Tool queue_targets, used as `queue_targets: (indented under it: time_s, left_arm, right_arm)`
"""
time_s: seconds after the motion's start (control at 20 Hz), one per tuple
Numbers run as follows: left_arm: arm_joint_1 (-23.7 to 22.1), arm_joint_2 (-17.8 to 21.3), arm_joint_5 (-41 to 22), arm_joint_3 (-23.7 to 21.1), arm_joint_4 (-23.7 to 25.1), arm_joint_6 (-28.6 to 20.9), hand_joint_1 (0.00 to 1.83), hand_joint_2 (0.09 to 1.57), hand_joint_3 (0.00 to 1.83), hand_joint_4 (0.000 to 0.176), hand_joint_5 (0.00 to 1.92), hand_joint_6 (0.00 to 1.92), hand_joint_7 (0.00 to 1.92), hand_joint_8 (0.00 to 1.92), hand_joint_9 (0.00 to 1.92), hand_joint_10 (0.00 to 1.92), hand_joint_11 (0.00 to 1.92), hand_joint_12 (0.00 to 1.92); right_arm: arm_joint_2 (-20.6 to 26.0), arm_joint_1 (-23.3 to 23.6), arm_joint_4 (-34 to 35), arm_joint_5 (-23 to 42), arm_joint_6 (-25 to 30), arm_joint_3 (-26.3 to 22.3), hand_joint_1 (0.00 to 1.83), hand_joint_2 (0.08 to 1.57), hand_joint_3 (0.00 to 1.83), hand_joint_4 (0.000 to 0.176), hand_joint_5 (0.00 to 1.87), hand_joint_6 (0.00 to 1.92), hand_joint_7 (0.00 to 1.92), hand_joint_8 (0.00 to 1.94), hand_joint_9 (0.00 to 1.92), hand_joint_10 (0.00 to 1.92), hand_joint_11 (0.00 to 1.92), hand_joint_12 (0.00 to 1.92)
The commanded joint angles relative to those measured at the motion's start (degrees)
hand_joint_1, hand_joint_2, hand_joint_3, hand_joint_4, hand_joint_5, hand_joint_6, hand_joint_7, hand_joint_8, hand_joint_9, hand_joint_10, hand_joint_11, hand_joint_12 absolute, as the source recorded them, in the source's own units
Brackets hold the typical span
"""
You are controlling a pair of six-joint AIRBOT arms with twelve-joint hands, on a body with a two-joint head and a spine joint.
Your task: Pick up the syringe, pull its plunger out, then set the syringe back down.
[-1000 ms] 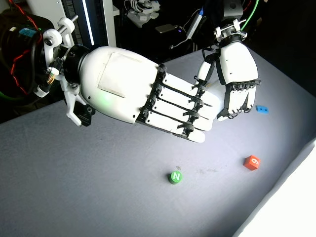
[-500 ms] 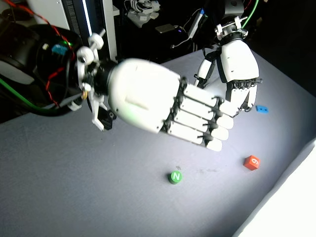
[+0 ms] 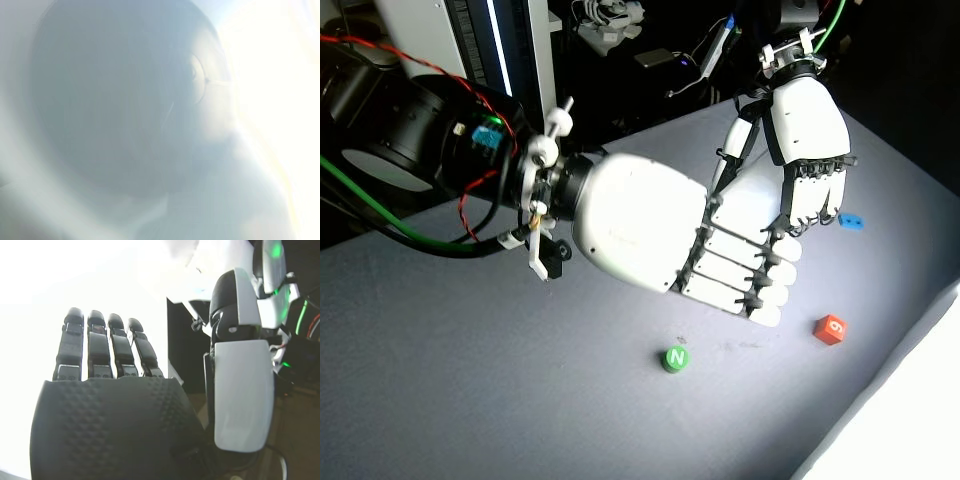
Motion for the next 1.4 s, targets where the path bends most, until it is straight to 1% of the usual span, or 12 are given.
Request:
queue_targets:
  time_s: [0.0, 0.05, 0.1, 0.15, 0.3, 0.4, 0.45, 0.5, 0.85, 1.05, 1.1, 1.35]
  left_arm:
    - [-1.0, 0.2, -1.3, 0.1, 2.8, -0.2, 1.35, 1.16, 0.00, 0.000, 0.85, 1.11, 0.94, 1.06, 0.74, 1.42, 0.45, 1.27]
    - [-1.1, 0.2, -1.5, 0.1, 2.8, -0.2, 1.35, 1.16, 0.00, 0.000, 0.85, 1.11, 0.94, 1.07, 0.74, 1.41, 0.45, 1.26]
    - [-1.1, 0.2, -1.5, 0.2, 2.7, -0.1, 1.22, 1.18, 0.00, 0.000, 0.82, 1.17, 0.90, 1.17, 0.75, 1.00, 0.44, 1.25]
    - [-1.2, 0.2, -1.5, 0.2, 2.5, 0.0, 1.19, 1.18, 0.00, 0.000, 0.82, 1.16, 0.90, 1.18, 0.81, 0.78, 0.44, 1.24]
    - [-1.9, 0.2, -1.5, 0.6, 1.4, 1.5, 1.21, 1.15, 0.00, 0.000, 0.88, 1.05, 0.95, 1.14, 0.90, 0.64, 0.50, 1.21]
    - [-2.3, 0.2, -1.5, 0.8, 1.2, 1.7, 1.20, 1.16, 0.00, 0.000, 0.87, 1.09, 0.95, 1.12, 0.92, 0.59, 0.50, 1.19]
    - [-2.3, 0.2, -1.5, 0.9, 1.2, 1.7, 1.33, 1.16, 0.00, 0.000, 0.86, 1.08, 0.96, 1.04, 0.81, 1.22, 0.49, 1.21]
    - [-2.4, 0.2, -1.5, 0.9, 1.2, 1.7, 1.36, 1.15, 0.00, 0.000, 0.86, 1.03, 0.96, 1.04, 0.80, 1.34, 0.51, 1.21]
    - [-2.5, 0.2, -1.7, 1.0, 1.2, 1.8, 1.36, 1.15, 0.00, 0.000, 0.86, 0.99, 0.94, 1.08, 0.80, 1.39, 0.53, 1.22]
    - [-2.5, 0.2, -1.9, 1.0, 1.2, 1.8, 1.36, 1.17, 0.00, 0.000, 0.81, 1.06, 0.90, 1.12, 0.79, 1.46, 0.52, 1.32]
    - [-2.5, 0.2, -1.9, 1.0, 1.2, 1.8, 1.36, 1.16, 0.00, 0.000, 0.84, 1.02, 0.93, 1.06, 0.81, 1.43, 0.54, 1.34]
    - [-2.7, 0.2, -2.1, 1.2, 1.1, 1.8, 1.36, 1.16, 0.00, 0.000, 0.82, 1.06, 0.92, 1.09, 0.80, 1.41, 0.53, 1.24]
  right_arm:
    - [0.2, 1.0, -0.2, 6.3, 0.1, 0.0, 0.85, 1.00, 0.02, 0.000, 0.00, 0.00, 0.00, 0.00, 0.03, 0.01, 0.02, 0.04]
    - [0.2, 0.8, -0.2, 6.2, 0.1, 0.0, 0.87, 0.99, 0.00, 0.000, 0.00, 0.00, 0.01, 0.00, 0.04, 0.01, 0.00, 0.14]
    - [0.2, 0.6, 0.0, 6.2, 0.1, 0.1, 0.87, 1.00, 0.00, 0.000, 0.00, 0.00, 0.01, 0.00, 0.04, 0.00, 0.00, 0.14]
    - [0.2, 0.6, 0.2, 6.2, 0.1, 0.1, 0.87, 1.00, 0.01, 0.000, 0.00, 0.00, 0.01, 0.00, 0.04, 0.00, 0.00, 0.14]
    - [0.2, 0.3, 1.2, 5.4, 0.0, 0.4, 0.85, 0.99, 0.00, 0.000, 0.00, 0.00, 0.00, 0.00, 0.04, 0.00, 0.00, 0.17]
    - [0.1, 0.0, 1.2, 5.4, 0.0, 0.6, 0.85, 1.00, 0.00, 0.000, 0.00, 0.00, 0.01, 0.00, 0.04, 0.00, 0.00, 0.13]
    - [0.0, 0.0, 1.2, 5.4, 0.0, 0.7, 0.86, 0.99, 0.00, 0.000, 0.00, 0.00, 0.00, 0.00, 0.04, 0.00, 0.00, 0.14]
    - [-0.1, -0.2, 1.2, 5.5, 0.0, 0.8, 0.85, 0.99, 0.00, 0.000, 0.00, 0.00, 0.00, 0.00, 0.04, 0.00, 0.00, 0.14]
    - [-2.2, -0.5, 1.2, 6.2, 0.0, 3.2, 0.83, 0.99, 0.00, 0.000, 0.00, 0.00, 0.00, 0.00, 0.02, 0.00, 0.00, 0.11]
    - [-3.4, -0.8, 1.2, 6.2, 0.0, 4.2, 0.79, 1.01, 0.01, 0.000, 0.00, 0.00, 0.00, 0.00, 0.01, 0.00, 0.00, 0.08]
    - [-3.7, -0.8, 1.2, 6.2, 0.0, 4.5, 0.87, 0.98, 0.00, 0.000, 0.00, 0.00, 0.02, 0.00, 0.05, 0.01, 0.00, 0.17]
    - [-4.8, -0.9, 0.9, 6.2, -0.1, 4.7, 0.84, 1.00, 0.01, 0.000, 0.00, 0.00, 0.01, 0.00, 0.04, 0.01, 0.00, 0.12]
